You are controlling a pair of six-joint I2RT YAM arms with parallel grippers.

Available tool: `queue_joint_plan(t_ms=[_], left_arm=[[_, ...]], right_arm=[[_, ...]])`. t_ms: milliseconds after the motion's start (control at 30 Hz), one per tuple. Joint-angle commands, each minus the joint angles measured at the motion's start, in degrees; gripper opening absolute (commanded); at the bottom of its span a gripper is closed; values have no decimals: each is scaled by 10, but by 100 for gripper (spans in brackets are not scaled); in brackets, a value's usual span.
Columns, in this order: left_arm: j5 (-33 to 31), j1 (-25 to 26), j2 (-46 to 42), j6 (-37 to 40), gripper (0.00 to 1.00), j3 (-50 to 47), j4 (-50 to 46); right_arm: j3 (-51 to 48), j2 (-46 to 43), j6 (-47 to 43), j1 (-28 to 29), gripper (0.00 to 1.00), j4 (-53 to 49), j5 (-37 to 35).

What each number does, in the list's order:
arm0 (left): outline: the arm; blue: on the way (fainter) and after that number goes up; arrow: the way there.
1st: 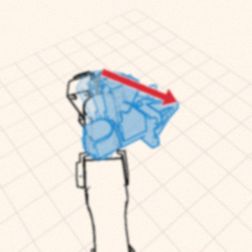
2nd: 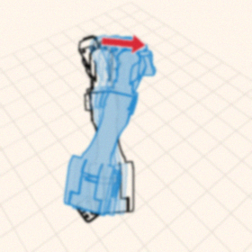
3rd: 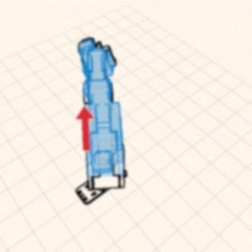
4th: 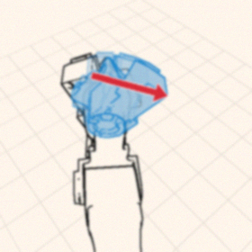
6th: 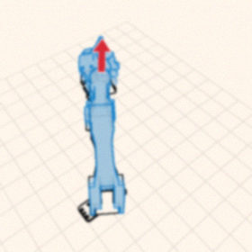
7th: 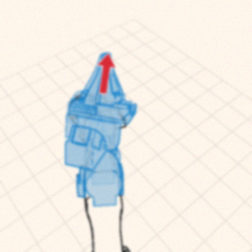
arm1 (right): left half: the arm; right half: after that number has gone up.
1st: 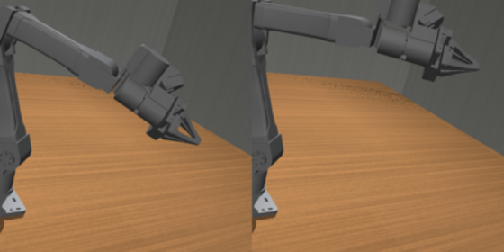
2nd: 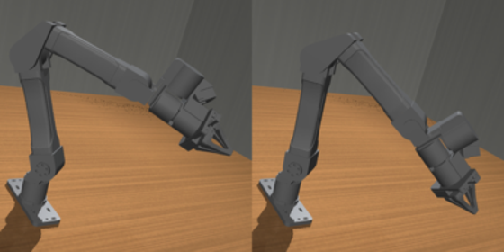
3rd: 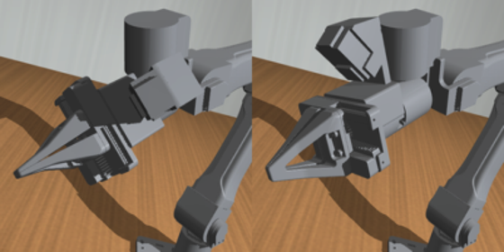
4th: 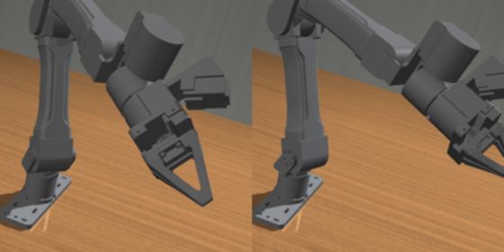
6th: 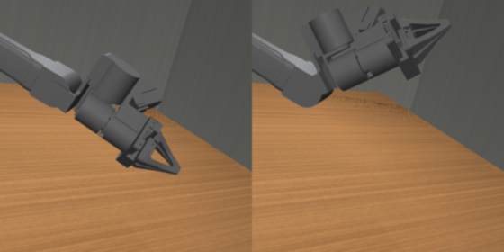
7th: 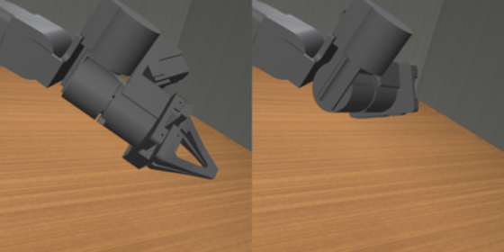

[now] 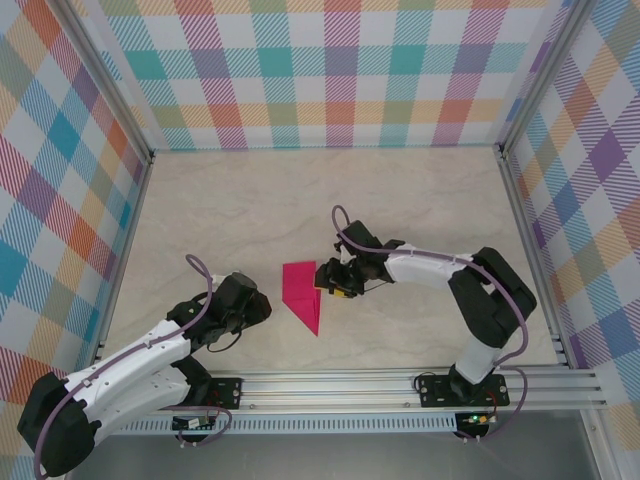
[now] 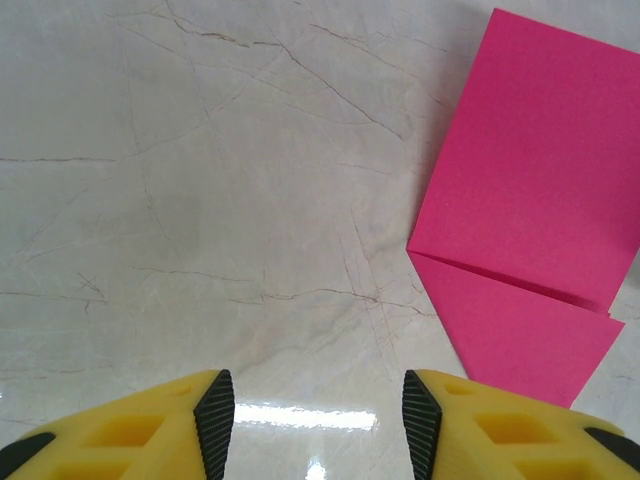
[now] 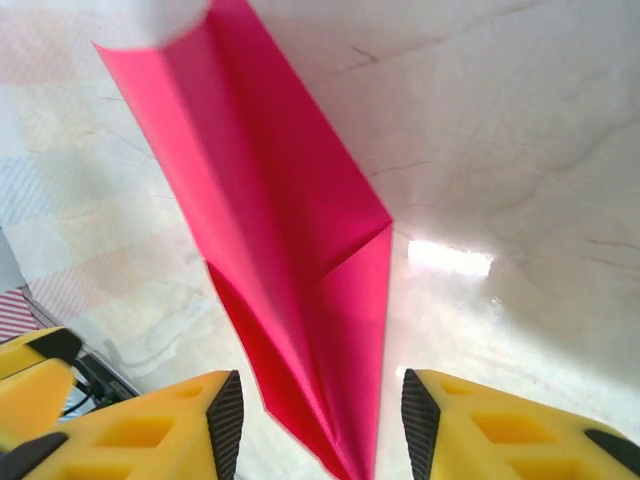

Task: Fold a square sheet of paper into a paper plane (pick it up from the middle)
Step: Rotate the paper at the center of the table.

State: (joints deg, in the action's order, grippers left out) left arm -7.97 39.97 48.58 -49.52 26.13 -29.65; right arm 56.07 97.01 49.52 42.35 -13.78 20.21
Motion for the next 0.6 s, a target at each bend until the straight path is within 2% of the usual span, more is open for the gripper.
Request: queue_joint_plan(t_ms=[0, 100, 267, 567], left_arm=[[6, -6, 1, 14, 51, 17, 9], [15, -9, 12, 14, 52, 16, 19], [64, -34, 33, 13, 52, 10, 52], [141, -79, 28, 6, 54, -13, 94]], right_arm=[[18, -37, -40, -4, 47, -74, -33], [14, -45, -57, 6, 36, -54, 4], [52, 5, -61, 52, 12, -46, 49], [67, 60, -64, 61, 13, -31, 59]])
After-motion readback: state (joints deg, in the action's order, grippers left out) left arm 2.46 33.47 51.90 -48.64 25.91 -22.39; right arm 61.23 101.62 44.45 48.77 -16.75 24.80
